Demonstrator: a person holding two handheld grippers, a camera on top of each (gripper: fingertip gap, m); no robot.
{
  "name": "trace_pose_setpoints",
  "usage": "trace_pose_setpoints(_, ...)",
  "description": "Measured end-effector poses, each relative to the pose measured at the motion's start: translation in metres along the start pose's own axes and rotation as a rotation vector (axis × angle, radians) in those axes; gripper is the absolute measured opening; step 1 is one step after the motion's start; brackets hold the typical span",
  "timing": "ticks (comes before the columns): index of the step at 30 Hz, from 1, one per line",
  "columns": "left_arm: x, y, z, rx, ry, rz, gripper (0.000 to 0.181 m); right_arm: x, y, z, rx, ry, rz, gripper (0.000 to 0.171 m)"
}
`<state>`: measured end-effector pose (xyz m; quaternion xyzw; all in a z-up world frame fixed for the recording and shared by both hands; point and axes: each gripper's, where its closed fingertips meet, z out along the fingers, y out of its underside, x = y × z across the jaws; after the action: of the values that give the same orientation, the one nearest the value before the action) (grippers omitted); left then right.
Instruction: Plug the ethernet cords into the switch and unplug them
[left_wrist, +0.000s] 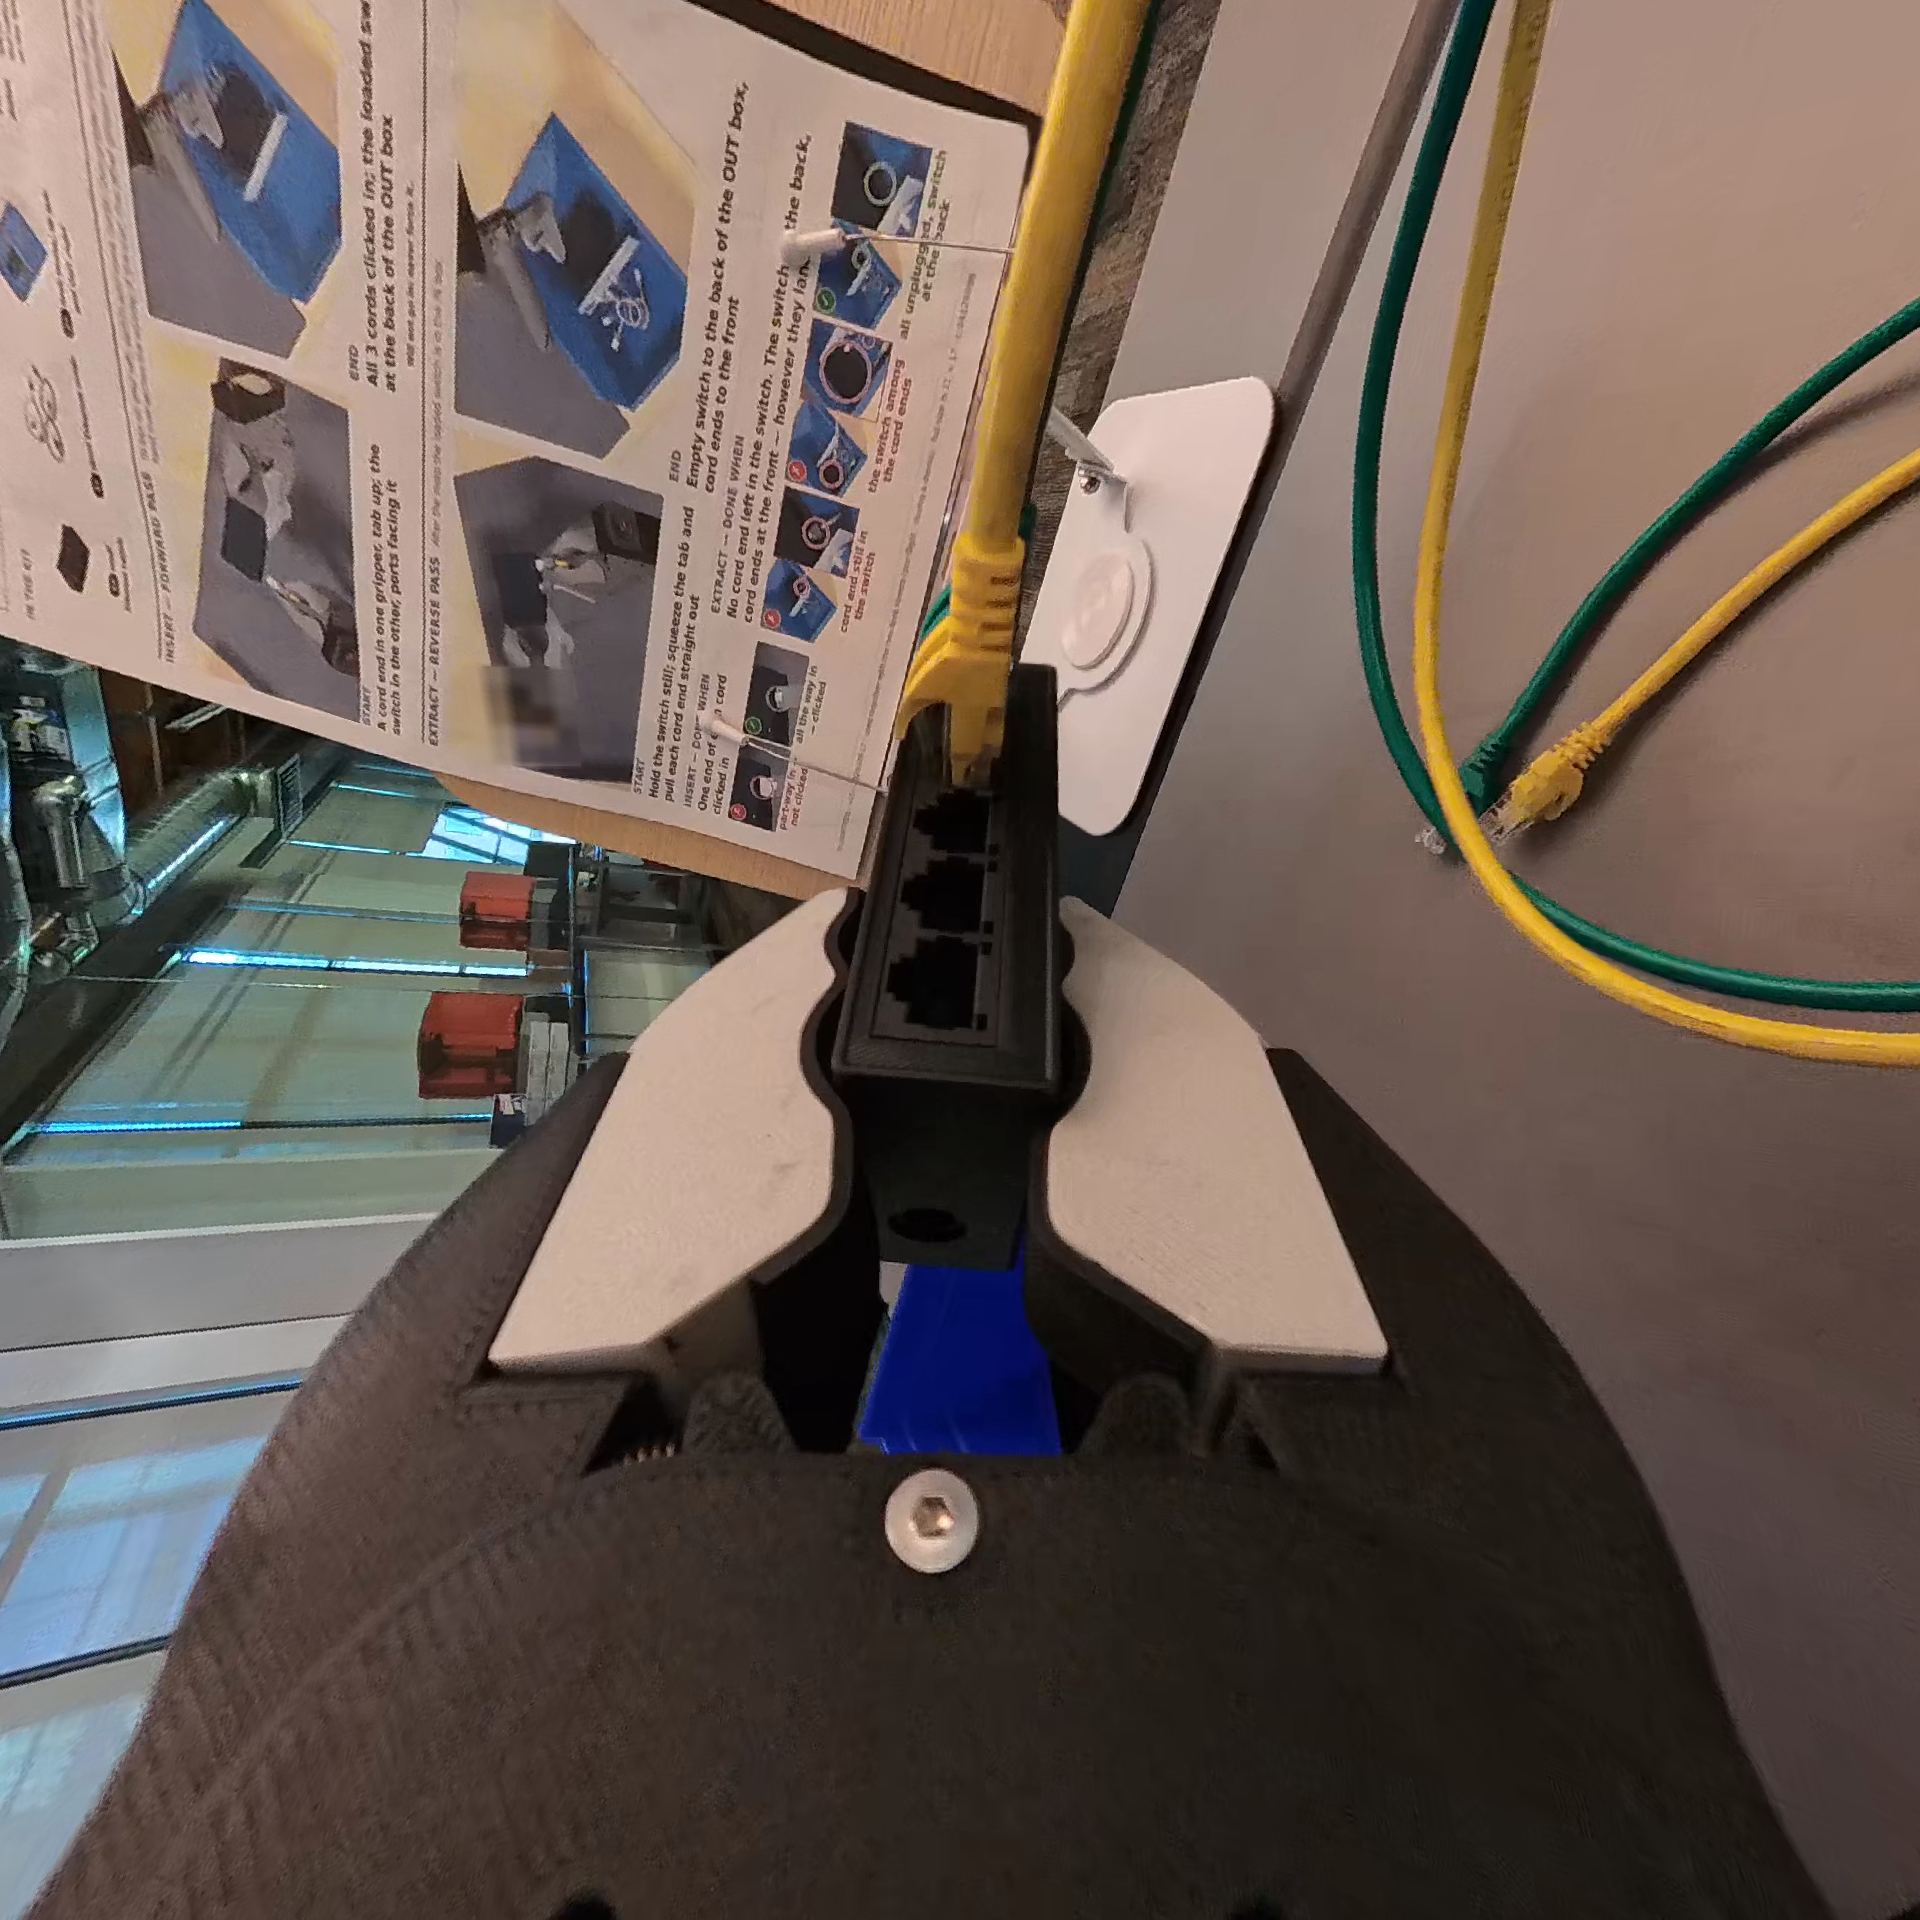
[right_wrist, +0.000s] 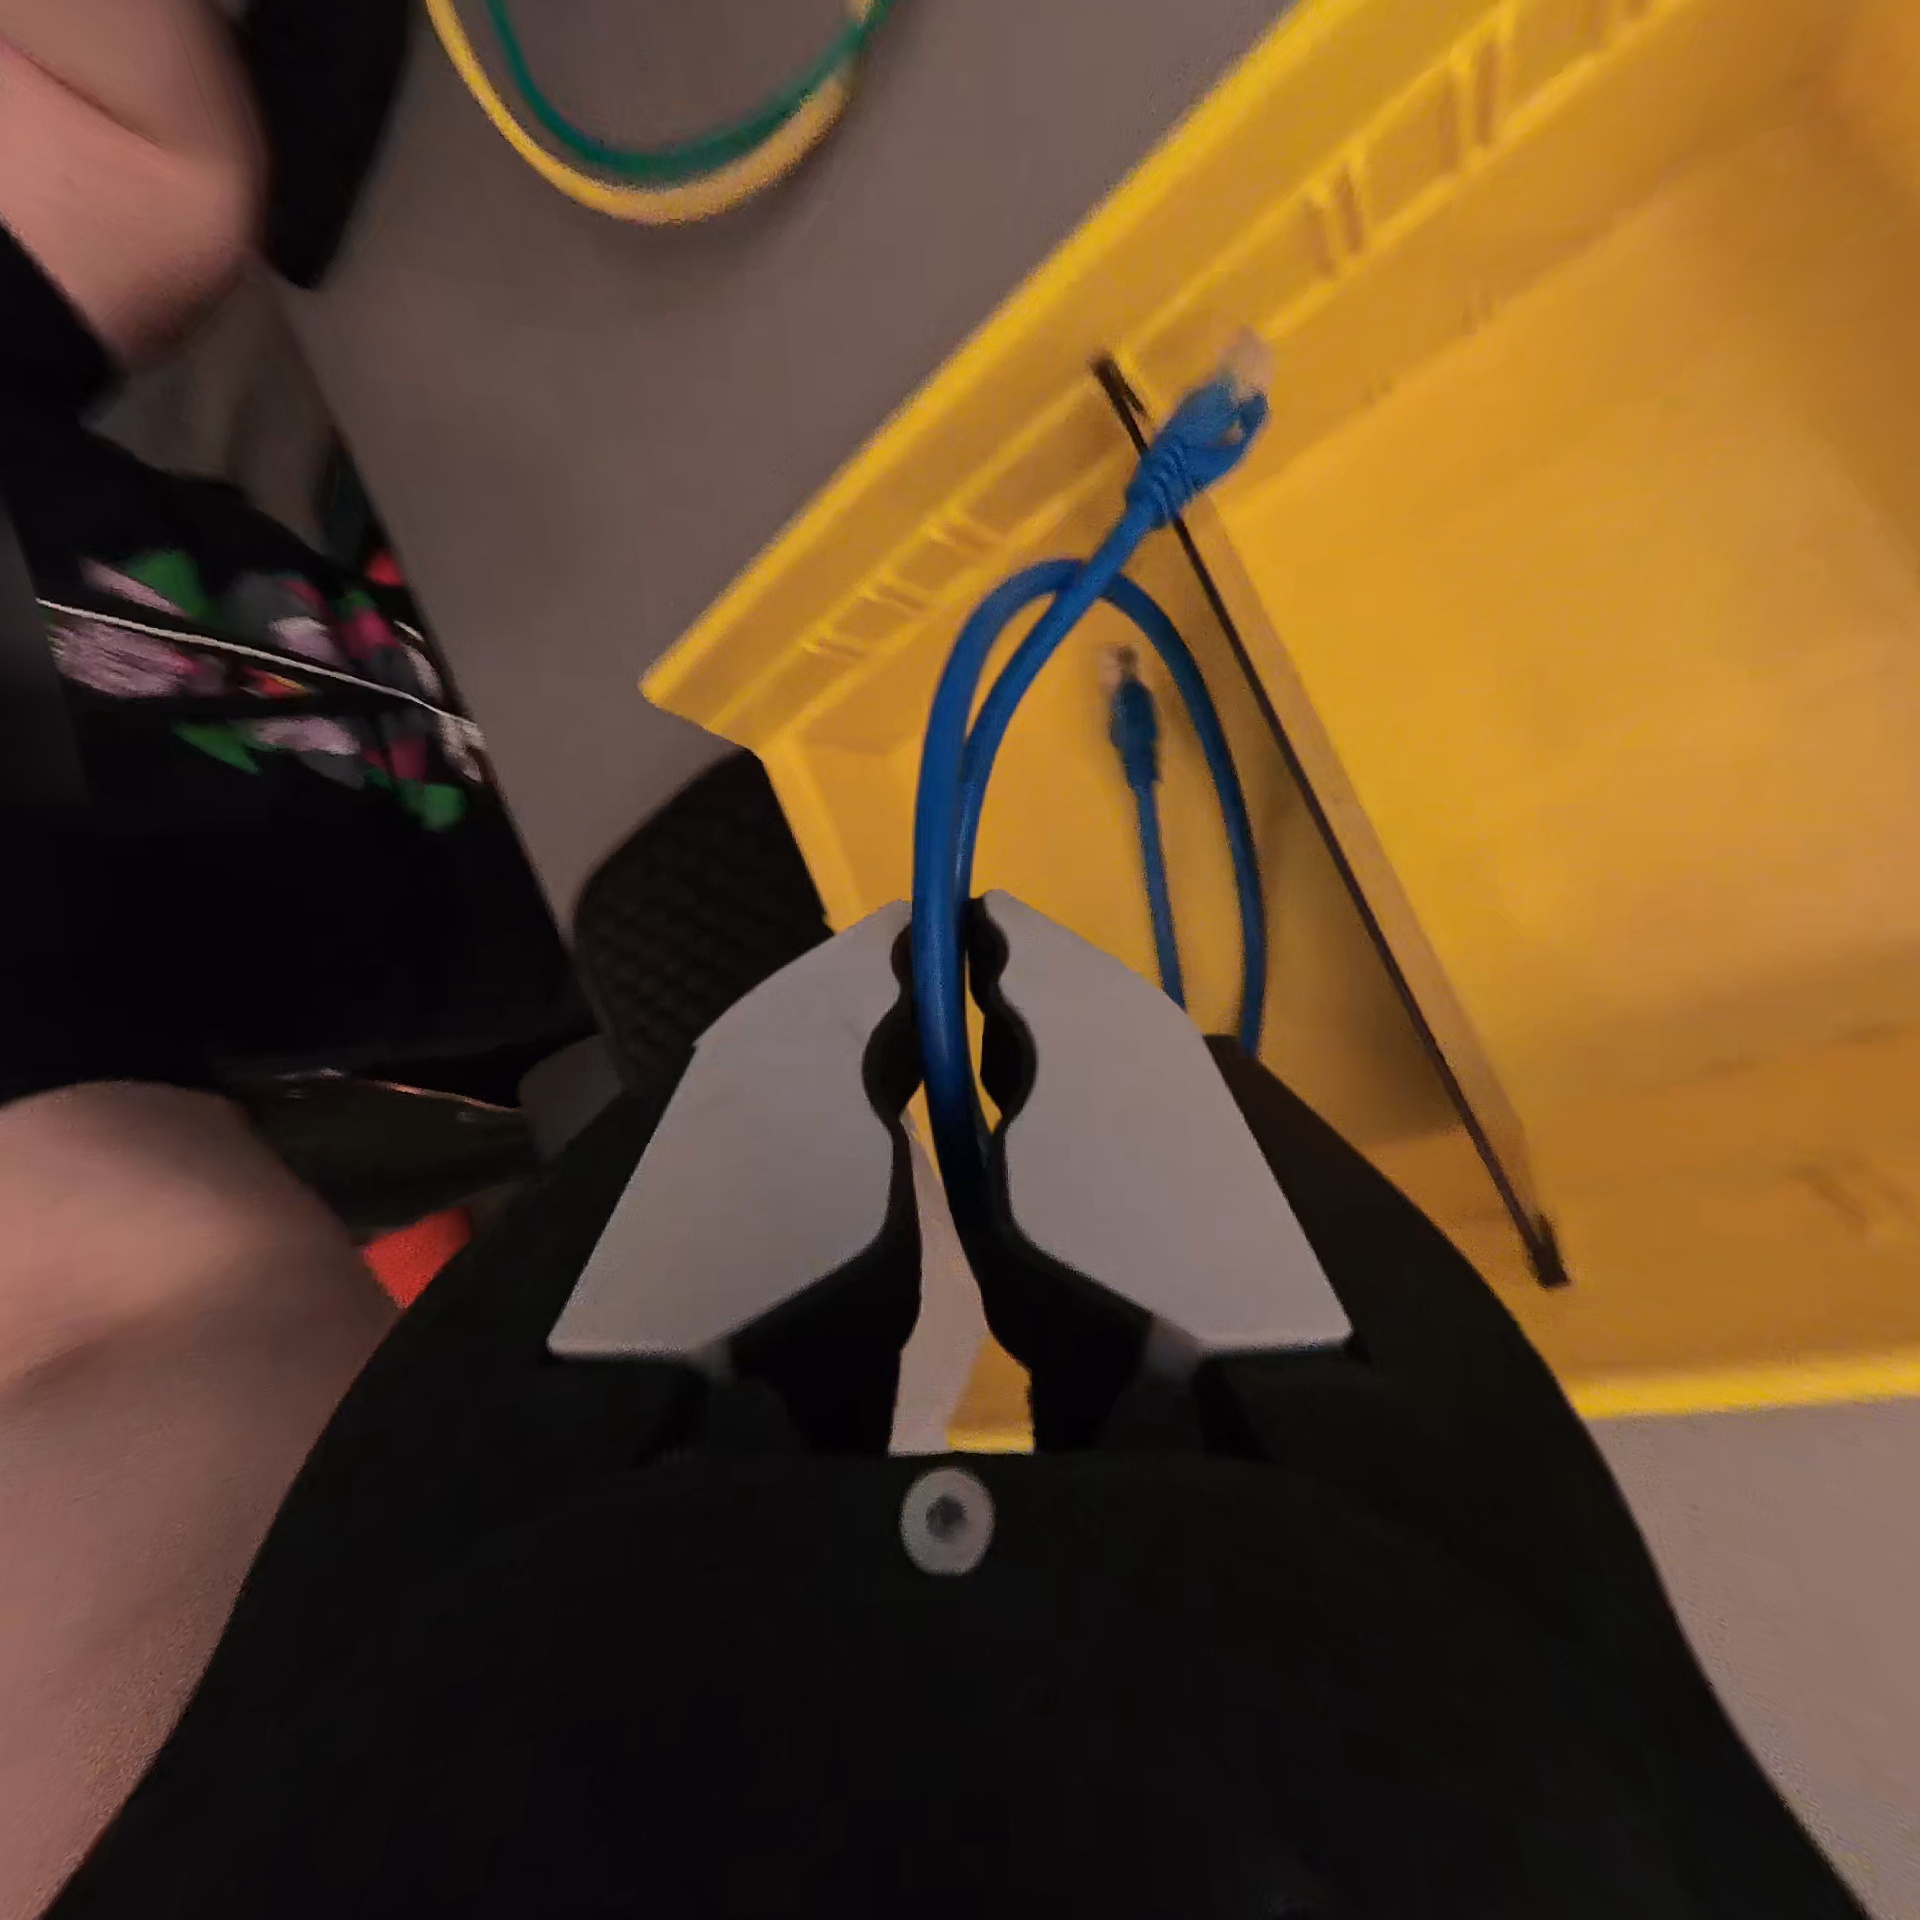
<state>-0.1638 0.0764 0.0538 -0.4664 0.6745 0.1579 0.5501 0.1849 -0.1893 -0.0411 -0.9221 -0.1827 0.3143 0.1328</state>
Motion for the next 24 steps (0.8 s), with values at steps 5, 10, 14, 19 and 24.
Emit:
trace_pose_setpoints(5, 0.001, -0.004, -0.003, 0.01, 0.0, 0.009, 0.03, -0.032, -0.003, -0.011, 0.051, -0.096, -0.059, 0.008)
trace_pose_setpoints(10, 0.002, -0.007, -0.004, 0.015, 0.0, 0.014, 0.03, -0.052, 0.011, -0.013, -0.003, -0.165, -0.023, 0.008)
trace_pose_setpoints(14, 0.007, -0.01, -0.003, 0.012, 0.007, 0.032, 0.03, -0.025, 0.013, -0.003, -0.035, -0.157, 0.14, 0.008)
trace_pose_setpoints(19, 0.008, -0.013, -0.004, 0.021, 0.006, 0.036, 0.031, 0.049, 0.025, 0.005, -0.114, 0.191, 0.172, 0.009)
trace_pose_setpoints(24, 0.006, -0.012, -0.004, 0.023, 0.004, 0.027, 0.031, 0.064, 0.024, 0.028, -0.246, 0.355, -0.018, 0.01)
